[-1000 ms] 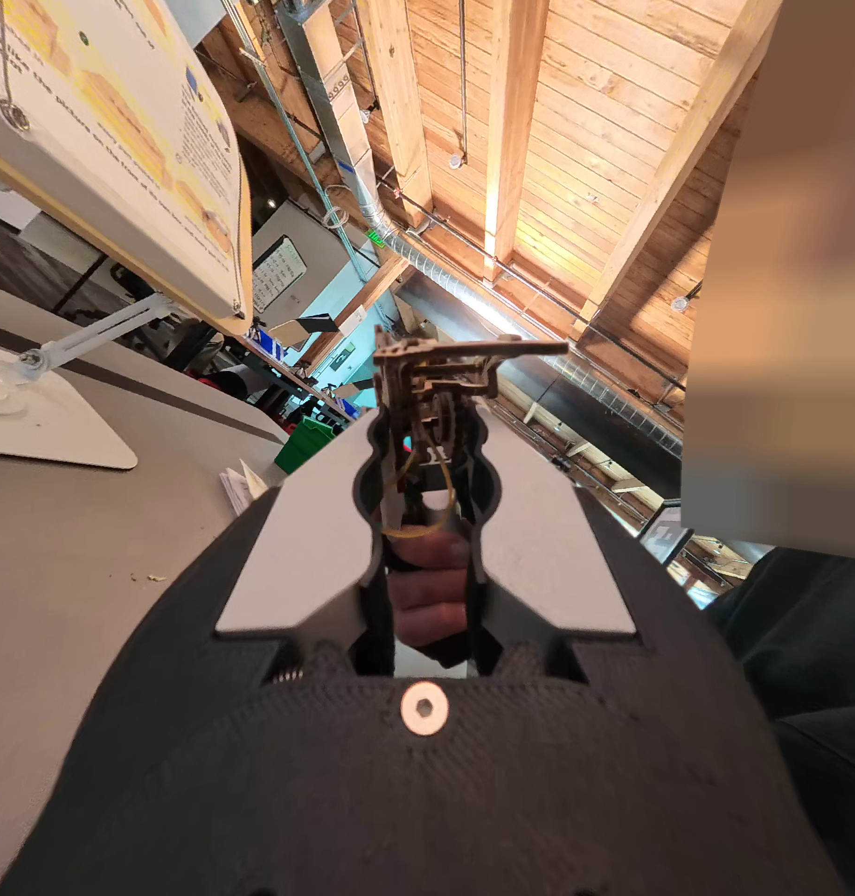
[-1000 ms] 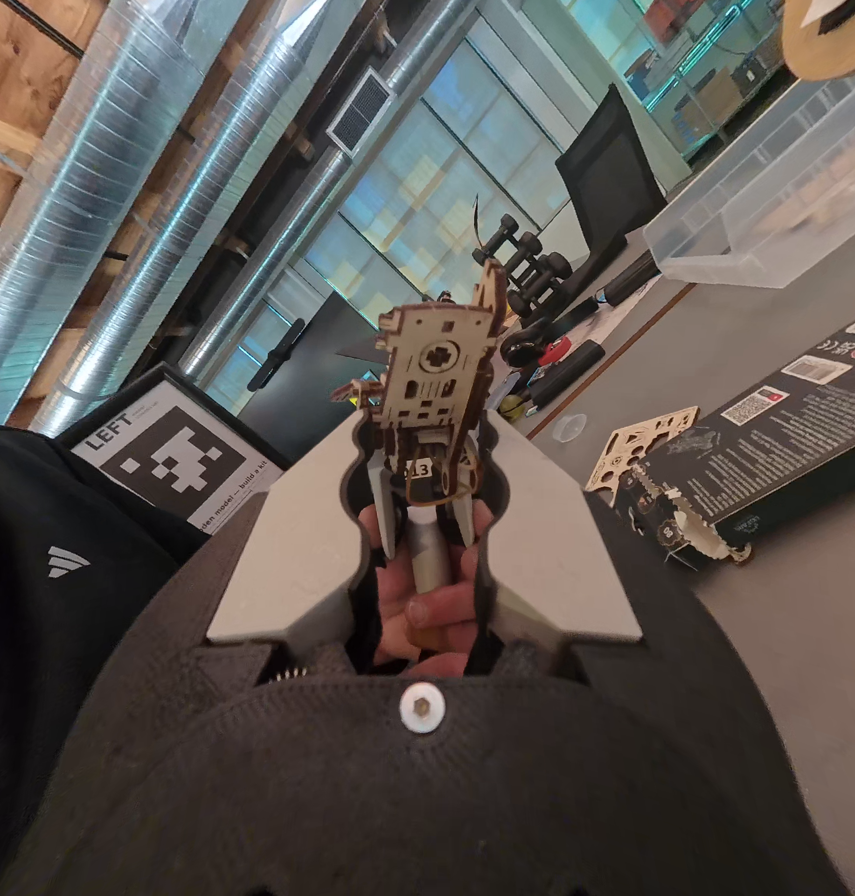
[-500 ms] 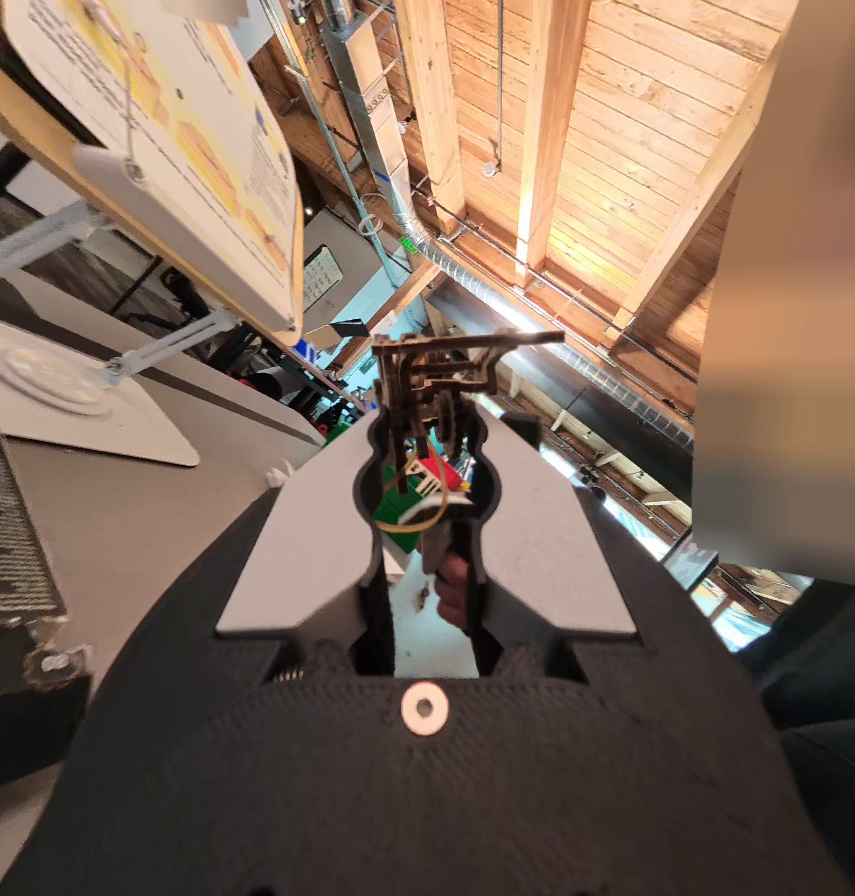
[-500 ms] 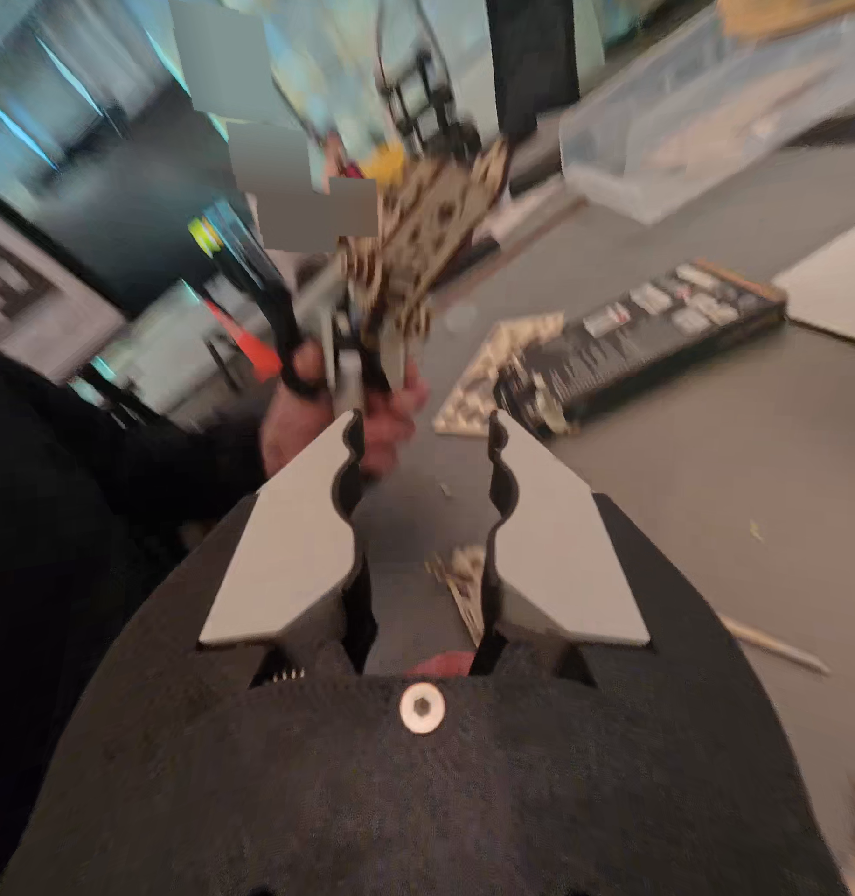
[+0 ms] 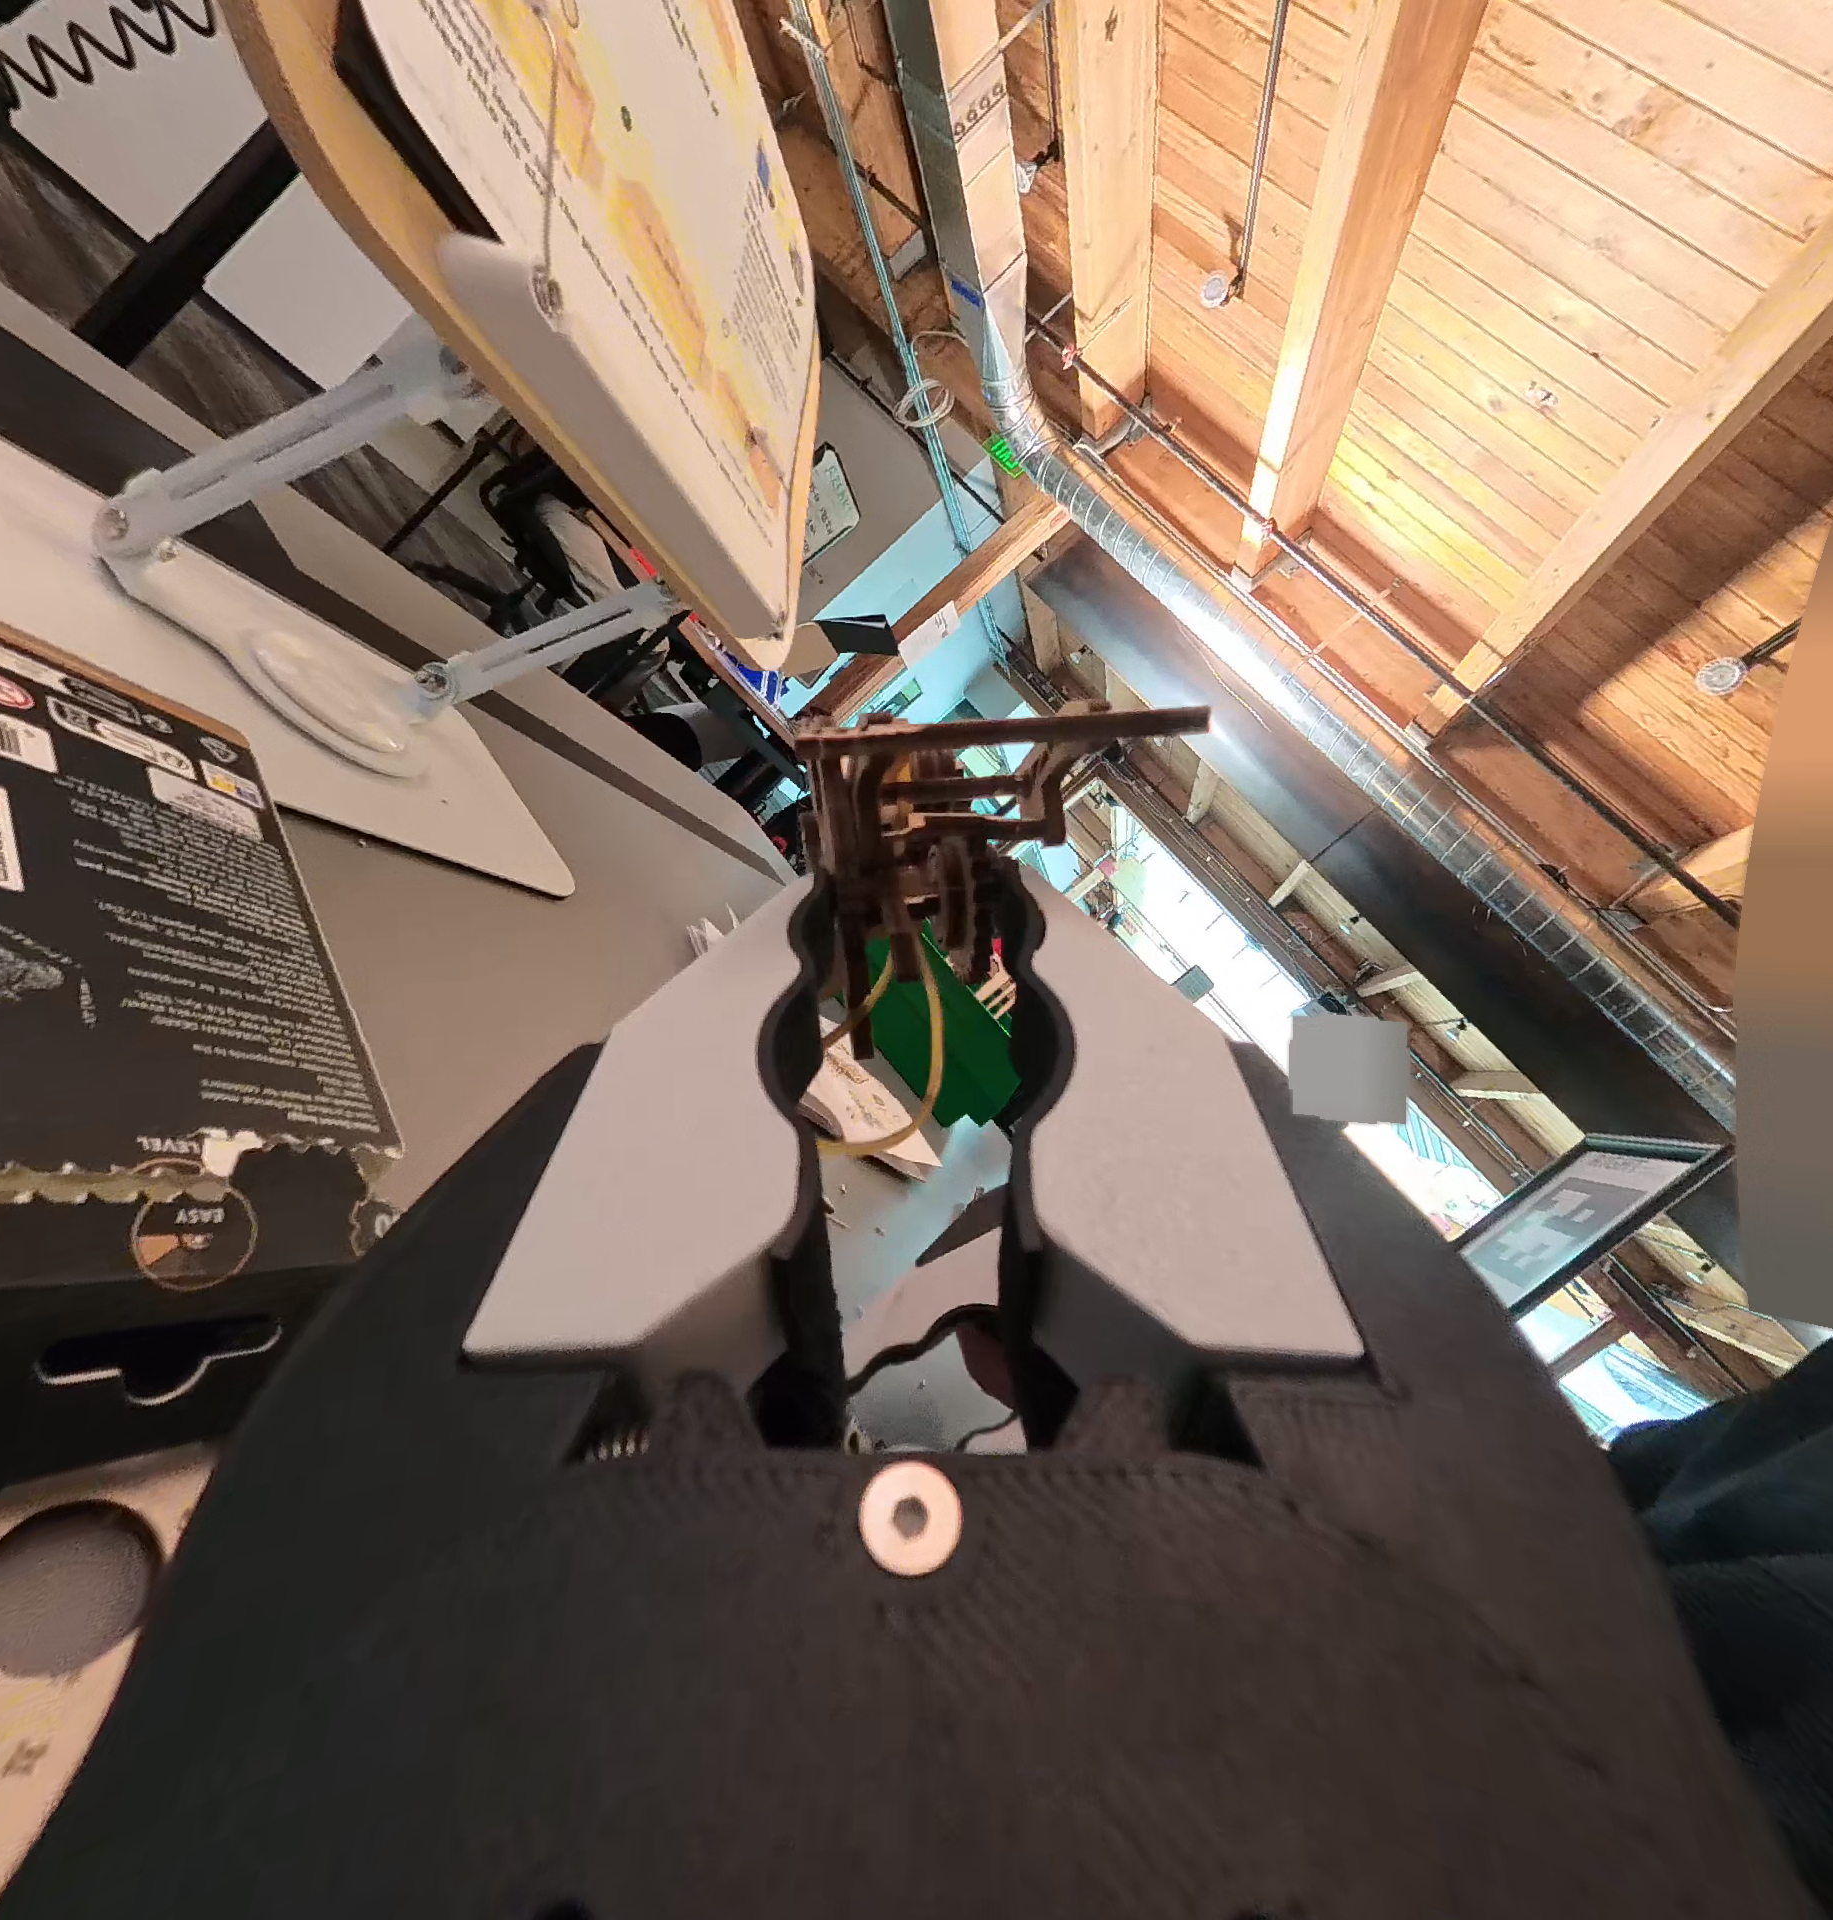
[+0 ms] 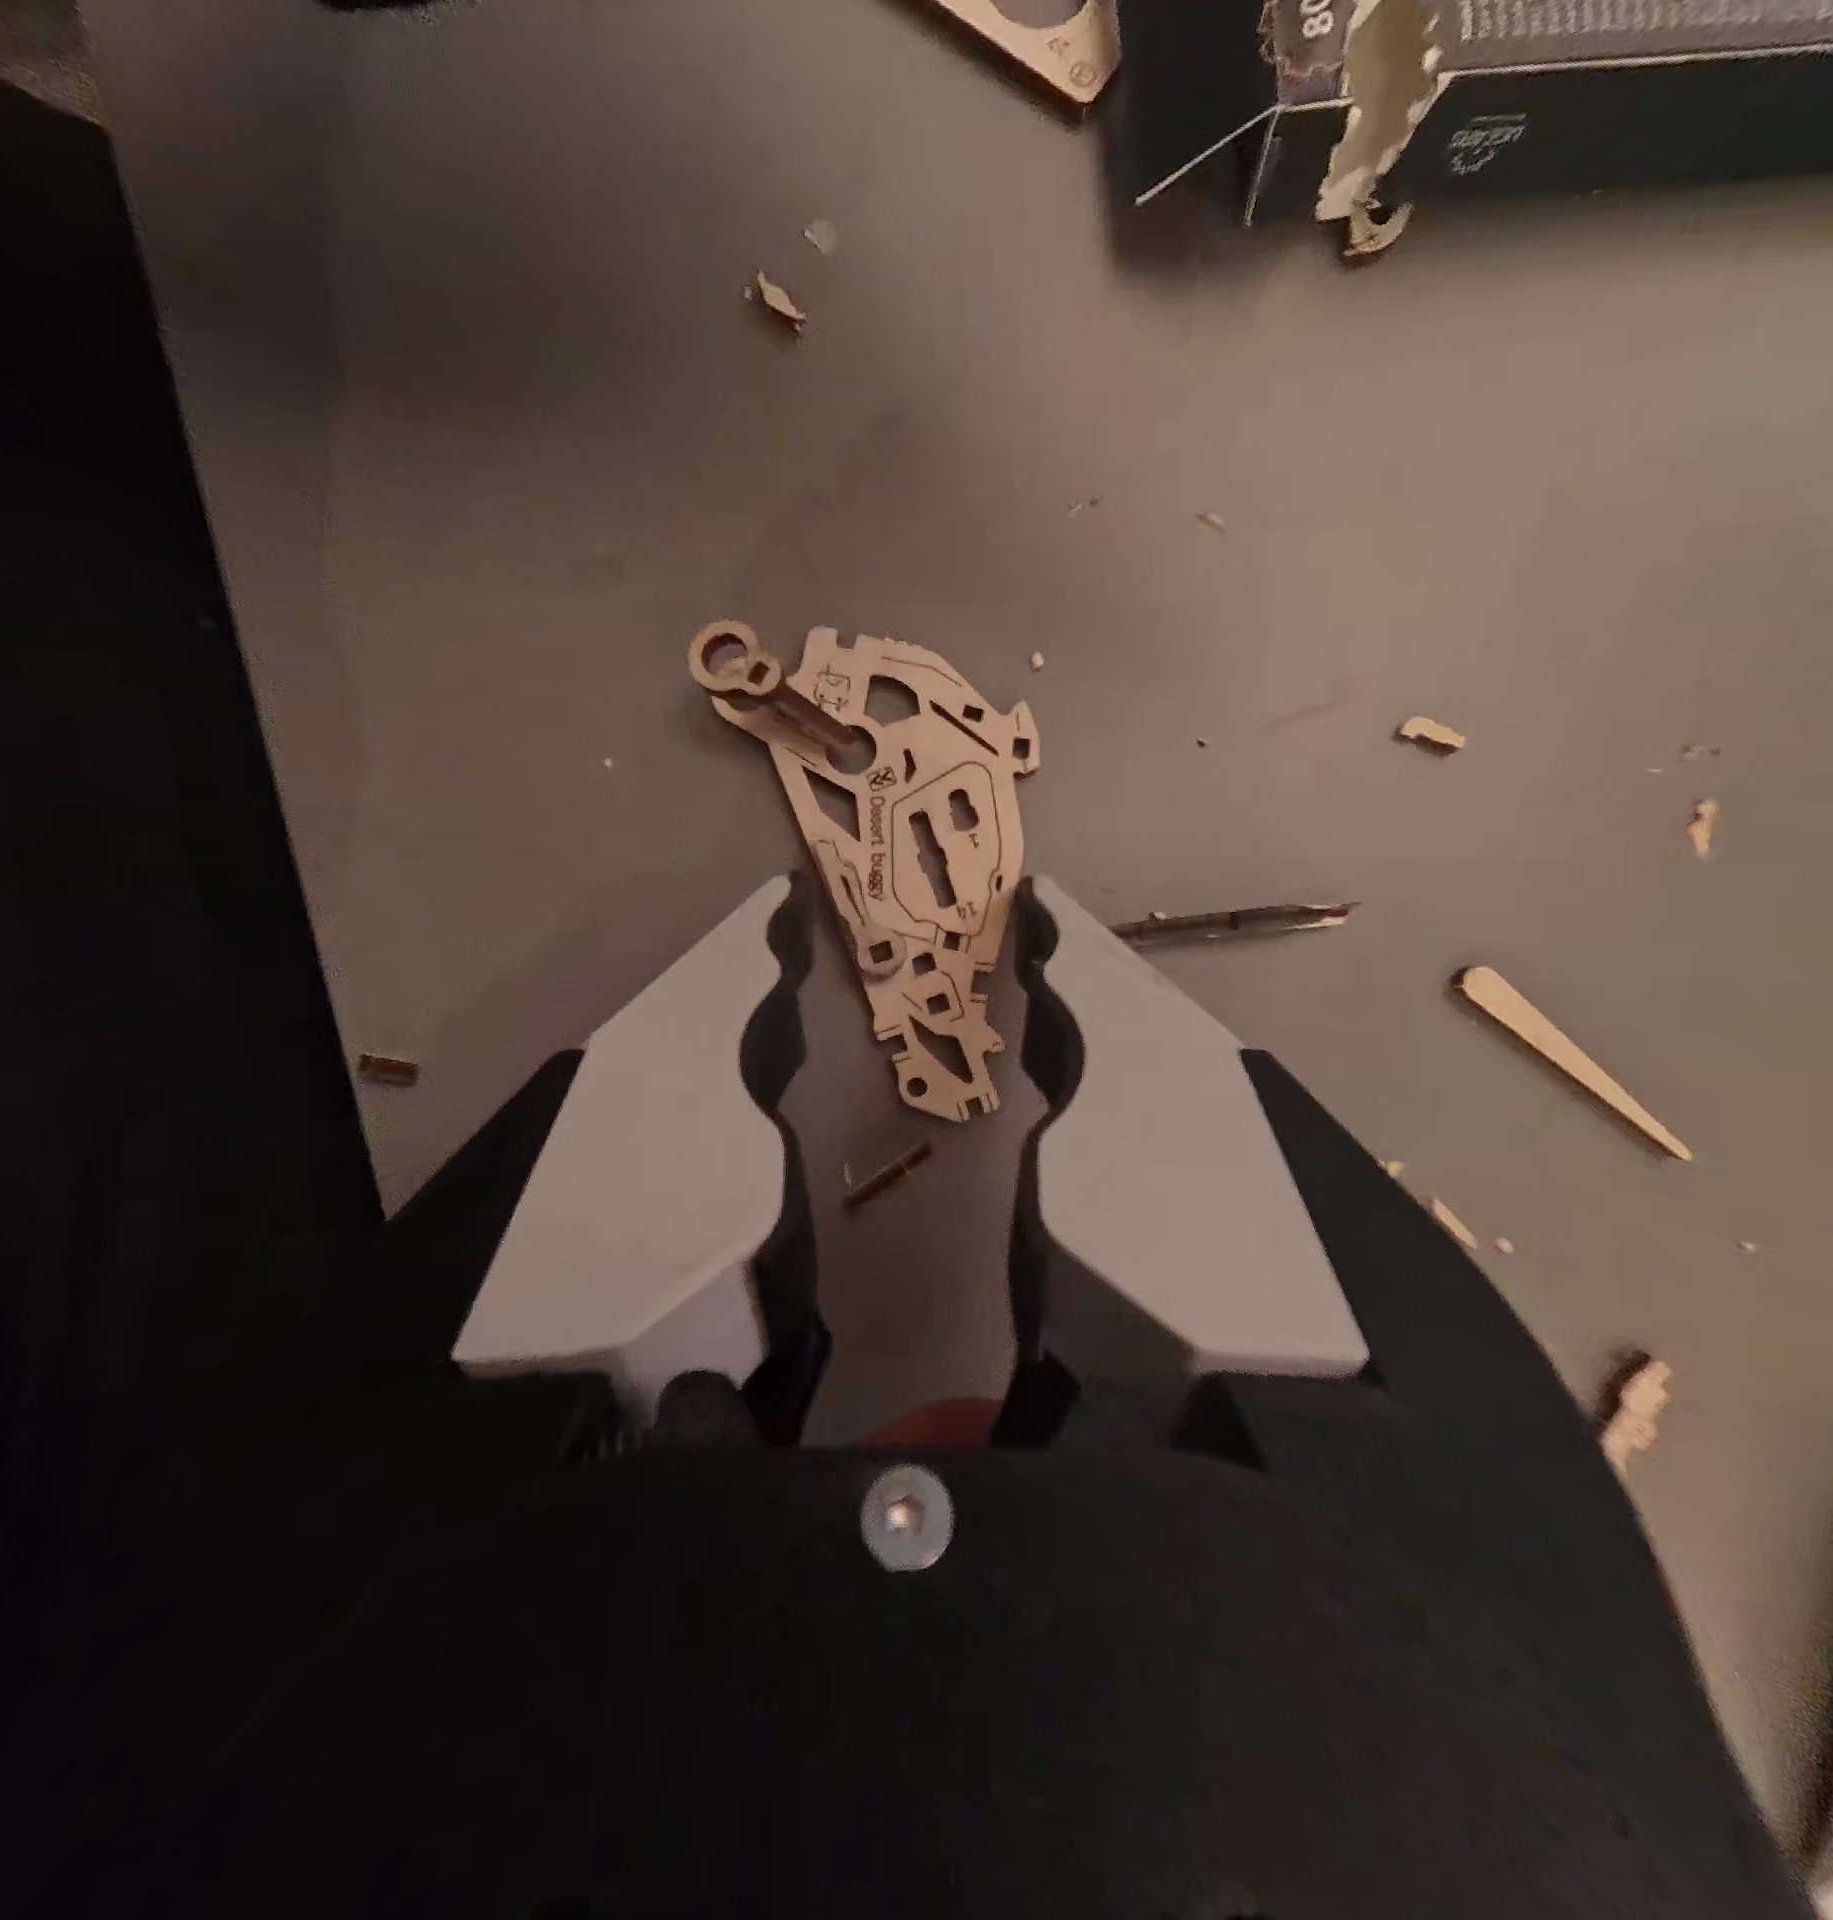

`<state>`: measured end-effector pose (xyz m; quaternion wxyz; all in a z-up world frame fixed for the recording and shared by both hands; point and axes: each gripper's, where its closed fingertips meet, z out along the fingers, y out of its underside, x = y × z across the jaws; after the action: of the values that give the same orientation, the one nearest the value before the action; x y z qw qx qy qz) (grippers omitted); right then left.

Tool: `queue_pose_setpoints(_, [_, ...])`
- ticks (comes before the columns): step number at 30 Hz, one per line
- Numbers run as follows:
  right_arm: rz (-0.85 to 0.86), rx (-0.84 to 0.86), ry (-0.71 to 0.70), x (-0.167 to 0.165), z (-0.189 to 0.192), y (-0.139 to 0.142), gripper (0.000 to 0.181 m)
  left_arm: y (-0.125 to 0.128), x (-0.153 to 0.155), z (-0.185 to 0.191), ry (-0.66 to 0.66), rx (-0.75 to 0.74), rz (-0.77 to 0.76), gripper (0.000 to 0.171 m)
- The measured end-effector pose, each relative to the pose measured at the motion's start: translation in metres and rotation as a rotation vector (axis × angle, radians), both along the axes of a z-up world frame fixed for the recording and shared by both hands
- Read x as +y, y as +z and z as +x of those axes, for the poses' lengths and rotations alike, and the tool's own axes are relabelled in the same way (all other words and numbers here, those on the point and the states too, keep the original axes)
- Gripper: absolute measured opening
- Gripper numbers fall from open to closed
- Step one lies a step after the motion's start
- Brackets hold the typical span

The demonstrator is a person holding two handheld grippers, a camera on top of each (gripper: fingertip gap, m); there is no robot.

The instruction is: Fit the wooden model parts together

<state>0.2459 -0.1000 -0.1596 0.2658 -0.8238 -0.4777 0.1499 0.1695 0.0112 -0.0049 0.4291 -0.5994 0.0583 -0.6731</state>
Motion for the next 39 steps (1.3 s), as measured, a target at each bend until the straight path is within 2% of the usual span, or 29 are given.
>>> queue_pose_setpoints(5, [-0.021,0.01,0.037,-0.007,0.004,0.0,0.032,0.003,0.008,-0.013,0.024,0.012,0.016,0.029])
queue_pose_setpoints(7, [-0.024,-0.018,0.123,-0.019,0.006,0.0,0.032,0.005,0.013,-0.022,0.038,0.009,0.02,0.029])
queue_pose_setpoints(9, [-0.032,-0.04,0.15,-0.026,0.012,0.0,0.032,0.007,0.017,-0.031,0.053,0.014,0.024,0.029])
queue_pose_setpoints(12, [-0.009,0.028,0.152,-0.032,0.019,0.017,0.038,0.011,0.02,-0.041,0.067,0.028,0.035,0.029])
queue_pose_setpoints(14, [-0.014,0.074,0.056,-0.026,0.037,0.029,0.04,0.014,0.021,-0.046,0.077,0.029,0.044,0.029])
queue_pose_setpoints(19, [0.088,0.021,-0.421,0.027,0.129,0.032,0.029,0.012,0.014,-0.035,0.059,0.055,0.05,0.029])
queue_pose_setpoints(22, [0.086,-0.058,-0.529,0.042,0.155,0.017,0.028,0.008,0.008,-0.023,0.052,0.096,0.069,0.029])
queue_pose_setpoints(26, [0.054,-0.109,-0.566,0.052,0.157,0.003,0.024,0.001,0.0,-0.007,0.068,0.222,0.176,0.03])
queue_pose_setpoints(29, [0.074,-0.125,-0.566,0.058,0.156,0.0,0.002,0.005,-0.004,0.001,0.074,0.261,0.251,0.03])
queue_pose_setpoints(33, [0.09,-0.104,-0.563,0.06,0.154,0.003,0.002,0.001,-0.006,0.007,0.093,0.29,0.281,0.03])
queue_pose_setpoints(36, [0.114,-0.062,-0.544,0.061,0.147,0.019,0.001,0.0,-0.003,0.007,0.121,0.314,0.305,0.03])
queue_pose_setpoints(39, [0.21,0.047,-0.496,0.068,0.12,0.068,0.001,0.0,-0.003,0.008,0.152,0.39,0.392,0.03])
